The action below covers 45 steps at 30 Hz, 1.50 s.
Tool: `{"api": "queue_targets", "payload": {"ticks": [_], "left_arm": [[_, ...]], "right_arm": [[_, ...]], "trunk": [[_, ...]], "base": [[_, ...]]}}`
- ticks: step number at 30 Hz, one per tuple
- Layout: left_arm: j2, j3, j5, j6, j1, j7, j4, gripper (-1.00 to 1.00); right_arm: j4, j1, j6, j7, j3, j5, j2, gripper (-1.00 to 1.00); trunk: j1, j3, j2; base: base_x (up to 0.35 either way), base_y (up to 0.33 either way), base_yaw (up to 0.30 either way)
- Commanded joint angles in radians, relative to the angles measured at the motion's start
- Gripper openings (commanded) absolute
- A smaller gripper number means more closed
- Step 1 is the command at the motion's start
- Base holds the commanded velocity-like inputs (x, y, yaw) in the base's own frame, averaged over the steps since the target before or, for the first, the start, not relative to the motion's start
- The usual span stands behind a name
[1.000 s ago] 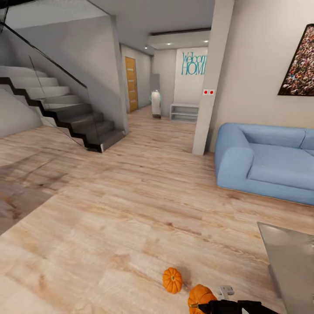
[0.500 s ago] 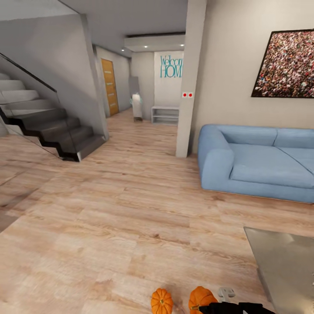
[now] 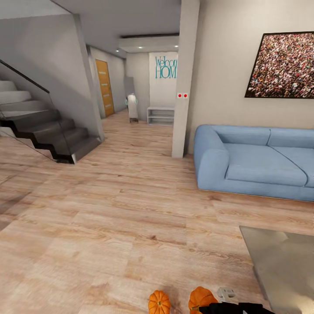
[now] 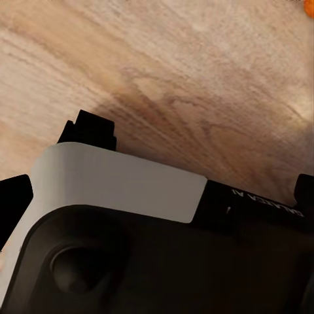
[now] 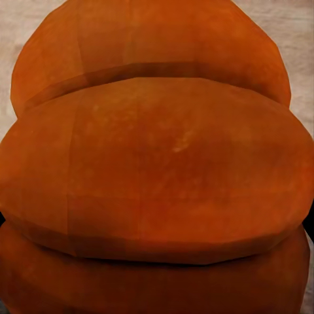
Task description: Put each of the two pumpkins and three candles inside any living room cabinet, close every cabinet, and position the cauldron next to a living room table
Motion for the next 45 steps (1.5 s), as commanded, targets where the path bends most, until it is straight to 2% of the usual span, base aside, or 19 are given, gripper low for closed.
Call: {"api": "queue_targets", "payload": {"ticks": [1,9,11,13,14,17,20,22,26,28,29,30,31,32,33,35,37,41,45], "left_arm": [[0.0,0.0,0.0,-0.001,0.0,0.0,0.0,1.0],[-0.003,0.001,0.004,-0.004,0.0,0.0,-0.001,1.0],[-0.005,0.002,0.006,-0.005,0.0,0.0,-0.003,1.0],[-0.011,0.003,0.007,-0.005,0.0,0.0,-0.004,1.0],[-0.012,0.003,0.007,-0.005,0.0,0.0,-0.003,1.0],[-0.014,0.003,0.009,-0.005,0.0,0.0,-0.003,1.0],[-0.016,0.003,0.009,-0.005,0.0,0.0,-0.004,1.0],[-0.017,0.003,0.008,-0.005,0.0,0.0,-0.008,1.0],[-0.042,0.003,0.006,-0.006,0.0,-0.001,-0.011,1.0],[-0.04,0.004,0.007,-0.006,0.0,-0.001,-0.01,1.0],[0.031,0.006,0.005,-0.003,-0.05,-0.067,-0.021,1.0],[0.063,0.006,0.004,0.0,-0.089,-0.142,-0.03,1.0],[0.193,0.006,0.005,0.007,-0.261,-0.668,-0.041,1.0],[0.205,0.006,0.006,0.008,-0.299,-0.771,-0.039,1.0],[0.208,0.006,0.006,0.008,-0.313,-0.804,-0.039,1.0],[0.217,0.006,0.006,0.019,-0.39,-0.936,-0.039,1.0],[0.218,0.006,0.006,0.037,-0.432,-0.976,-0.039,1.0],[0.223,0.008,0.007,0.128,-0.496,-1.004,-0.031,1.0],[0.217,0.01,0.008,0.167,-0.562,-0.998,-0.028,1.0]], "right_arm": [[0.0,0.0,0.0,0.001,0.0,0.0,0.0,-1.0],[-0.019,-0.005,0.003,0.019,0.0,0.002,0.001,-1.0],[-0.05,-0.038,0.023,0.077,-0.001,0.001,-0.001,-1.0],[-0.121,-0.134,0.096,0.181,-0.015,0.0,0.011,-1.0],[-0.139,-0.166,0.125,0.202,-0.029,-0.005,0.02,-1.0],[-0.17,-0.277,0.191,0.231,-0.084,-0.086,0.079,-1.0],[-0.183,-0.346,0.207,0.232,-0.097,-0.129,0.135,-1.0],[-0.25,-0.432,0.214,0.218,-0.102,-0.147,0.167,-1.0],[-0.329,-0.459,0.244,0.188,-0.103,-0.153,0.174,-1.0],[-0.333,-0.459,0.25,0.187,-0.103,-0.153,0.176,-1.0],[-0.328,-0.459,0.256,0.189,-0.1,-0.149,0.25,-1.0],[-0.327,-0.459,0.255,0.189,-0.1,-0.149,0.258,-1.0],[-0.331,-0.459,0.259,0.187,-0.1,-0.147,0.262,-1.0],[-0.331,-0.459,0.26,0.186,-0.1,-0.148,0.261,-1.0],[-0.331,-0.459,0.26,0.186,-0.1,-0.148,0.261,-1.0],[-0.331,-0.459,0.26,0.184,-0.1,-0.148,0.264,-1.0],[-0.33,-0.459,0.259,0.184,-0.1,-0.148,0.265,-1.0],[-0.329,-0.459,0.257,0.183,-0.099,-0.149,0.267,-1.0],[-0.328,-0.459,0.255,0.168,-0.099,-0.146,0.277,-1.0]], "trunk": [[0.0,0.0,0.0],[0.0,0.0,0.0],[0.0,0.0,0.0],[0.0,0.0,0.0],[0.0,0.0,0.0],[0.0,0.0,0.0],[0.0,0.0,0.0],[0.0,0.0,0.0],[0.0,0.0,0.0],[0.0,0.0,0.0],[0.0,0.0,0.0],[0.0,0.0,0.0],[0.0,0.0,0.0],[0.0,0.0,0.0],[0.0,0.0,0.0],[0.0,0.0,0.0],[0.0,0.0,0.0],[0.0,0.0,0.0],[0.0,0.0,0.0]], "base": [[0.0,0.0,0.0],[0.0,0.0,0.0],[0.0,0.0,0.0],[0.0,0.0,0.0],[0.0,0.0,0.0],[0.0,0.0,0.0],[0.0,0.0,0.0],[0.0,0.0,0.0],[0.0,0.0,0.0],[0.0,0.0,0.0],[0.0,0.0,0.0],[0.0,0.0,0.0],[0.0,0.0,0.0],[0.0,0.0,0.0],[0.0,0.0,0.0],[0.0,0.0,0.0],[0.0,0.0,0.0],[0.0,0.0,0.0],[0.0,0.0,0.0]]}}
